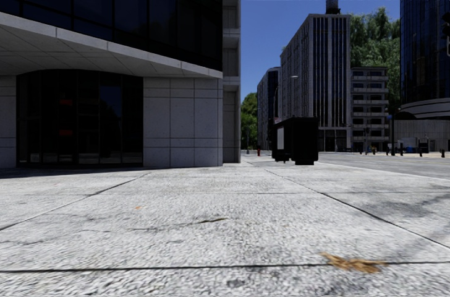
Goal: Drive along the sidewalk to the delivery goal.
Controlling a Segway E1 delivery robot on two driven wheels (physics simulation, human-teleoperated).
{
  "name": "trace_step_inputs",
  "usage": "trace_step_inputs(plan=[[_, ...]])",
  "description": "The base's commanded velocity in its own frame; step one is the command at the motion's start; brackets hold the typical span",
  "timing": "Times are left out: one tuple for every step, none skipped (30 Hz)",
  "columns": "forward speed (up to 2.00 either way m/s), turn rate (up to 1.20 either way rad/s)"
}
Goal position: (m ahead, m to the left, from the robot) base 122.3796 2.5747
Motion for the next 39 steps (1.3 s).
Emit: trace_step_inputs(plan=[[2.00,0.00],[2.00,0.00],[2.00,0.00],[2.00,0.00],[2.00,0.00],[2.00,0.00],[2.00,0.00],[2.00,0.00],[2.00,0.00],[2.00,-0.05],[2.00,-0.21],[2.00,-0.21],[2.00,-0.35],[2.00,-0.50],[2.00,-0.60],[2.00,-0.70],[2.00,-0.70],[2.00,-0.80],[2.00,-0.86],[2.00,-0.91],[2.00,-0.93],[2.00,-0.94],[2.00,-0.94],[2.00,-0.94],[2.00,-0.90],[2.00,-0.77],[2.00,-0.29],[2.00,-0.14],[2.00,-0.14],[2.00,-0.08],[2.00,-0.02],[2.00,0.00],[2.00,0.00],[2.00,0.00],[2.00,0.00],[2.00,0.00],[2.00,0.00],[2.00,0.00],[2.00,0.00]])
